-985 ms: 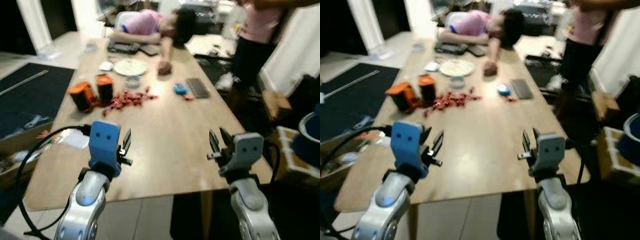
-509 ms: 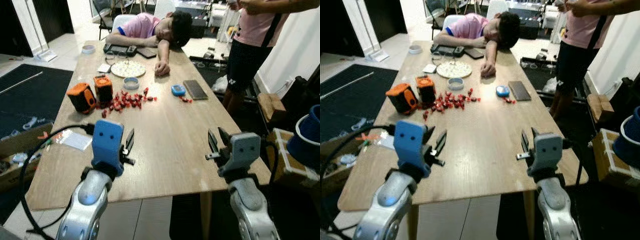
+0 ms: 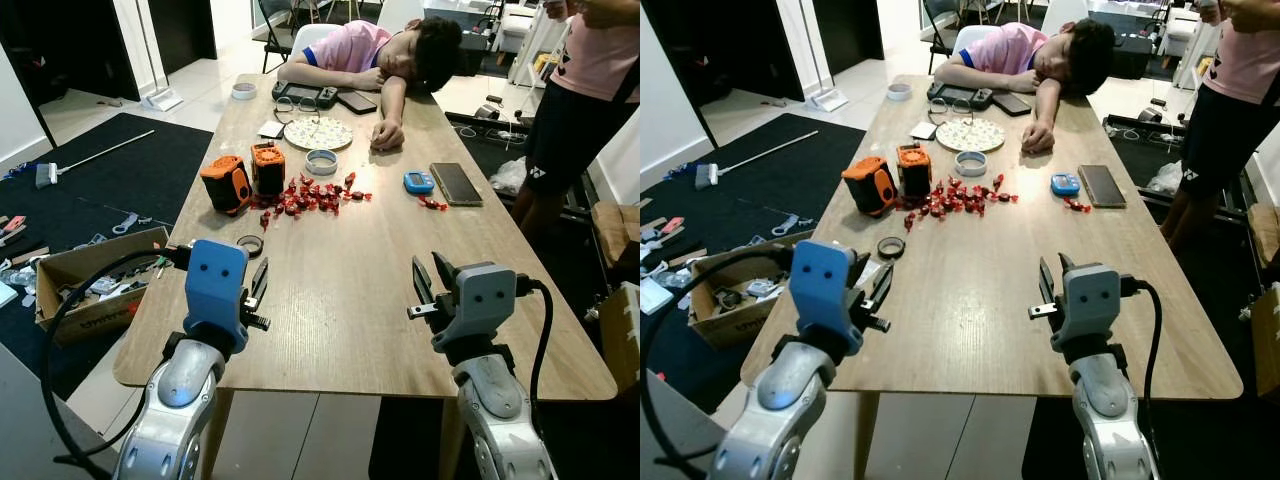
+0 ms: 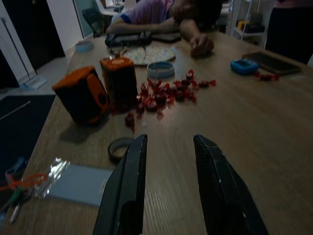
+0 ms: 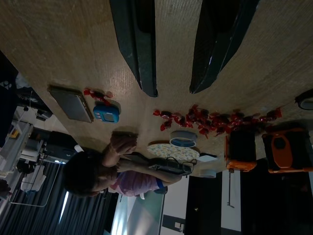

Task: Hang keys on a hook

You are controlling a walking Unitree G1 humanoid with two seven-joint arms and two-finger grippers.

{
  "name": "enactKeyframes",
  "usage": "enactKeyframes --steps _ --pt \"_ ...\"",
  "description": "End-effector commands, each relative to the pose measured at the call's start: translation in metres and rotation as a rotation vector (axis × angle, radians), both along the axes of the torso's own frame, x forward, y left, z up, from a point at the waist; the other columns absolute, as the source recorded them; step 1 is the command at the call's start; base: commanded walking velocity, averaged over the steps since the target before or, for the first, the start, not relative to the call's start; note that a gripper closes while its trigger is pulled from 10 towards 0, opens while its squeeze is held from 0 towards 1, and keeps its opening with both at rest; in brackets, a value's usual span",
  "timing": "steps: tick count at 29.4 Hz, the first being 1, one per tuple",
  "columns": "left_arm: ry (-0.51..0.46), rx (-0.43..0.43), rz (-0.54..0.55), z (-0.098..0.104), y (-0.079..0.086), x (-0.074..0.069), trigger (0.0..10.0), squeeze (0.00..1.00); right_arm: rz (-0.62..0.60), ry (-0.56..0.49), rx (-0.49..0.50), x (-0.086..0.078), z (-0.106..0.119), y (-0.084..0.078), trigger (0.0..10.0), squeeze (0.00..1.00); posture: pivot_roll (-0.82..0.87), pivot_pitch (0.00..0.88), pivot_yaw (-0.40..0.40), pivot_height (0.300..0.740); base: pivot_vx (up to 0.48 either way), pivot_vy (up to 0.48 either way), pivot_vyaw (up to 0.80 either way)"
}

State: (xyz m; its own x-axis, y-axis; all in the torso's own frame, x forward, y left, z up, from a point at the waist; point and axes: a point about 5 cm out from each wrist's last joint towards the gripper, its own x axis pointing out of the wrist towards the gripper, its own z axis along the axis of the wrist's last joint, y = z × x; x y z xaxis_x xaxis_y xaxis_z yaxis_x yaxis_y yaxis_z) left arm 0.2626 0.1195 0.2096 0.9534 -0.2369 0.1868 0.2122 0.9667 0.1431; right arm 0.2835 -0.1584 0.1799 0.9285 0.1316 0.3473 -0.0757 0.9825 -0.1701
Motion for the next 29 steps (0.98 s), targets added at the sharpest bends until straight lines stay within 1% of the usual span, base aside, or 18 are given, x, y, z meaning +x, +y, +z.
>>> enactKeyframes --steps 1,7,9,10,12,13,29 --pt "0.006 0.002 -0.013 -0.0024 -0.002 0.0003 10.0 0.0 0.007 0.008 0.013 -0.0004 -0.0025 0.0005 10.0 0.0 0.09 0.124 -0.012 0.74 0.0 0.0 0.0" --pt "-0.036 0.024 -0.046 0.0017 -0.0056 0.0013 10.0 0.0 0.017 0.004 0.007 0.0002 -0.002 0.0034 10.0 0.0 0.09 0.119 -0.01 0.74 0.0 0.0 0.0" --pt "-0.042 0.035 -0.046 0.002 -0.006 0.0017 10.0 0.0 0.018 0.004 0.006 0.0004 -0.002 0.0042 10.0 0.0 0.09 0.117 -0.01 0.74 0.319 0.0 0.0" --pt "-0.044 0.051 -0.039 0.0018 -0.0062 0.0025 10.0 0.0 0.02 0.004 0.006 0.0005 -0.002 0.0048 10.0 0.0 0.09 0.117 -0.009 0.74 0.48 0.0 0.0" --pt "-0.044 0.051 -0.039 0.0018 -0.0062 0.0025 10.0 0.0 0.02 0.004 0.006 0.0005 -0.002 0.0048 10.0 0.0 0.09 0.117 -0.009 0.74 0.48 0.0 0.0" --pt "-0.039 0.069 -0.018 0.0004 -0.0052 0.0043 10.0 0.0 0.023 0.004 0.005 0.0004 -0.0025 0.0056 10.0 0.0 0.09 0.116 -0.009 0.74 0.48 0.0 0.0" --pt "-0.034 0.063 -0.005 -0.0013 -0.0043 0.0051 10.0 0.0 0.026 0.011 0.003 0.0003 -0.0036 0.0061 10.0 0.0 0.1 0.127 -0.01 0.74 0.479 0.0 0.0"
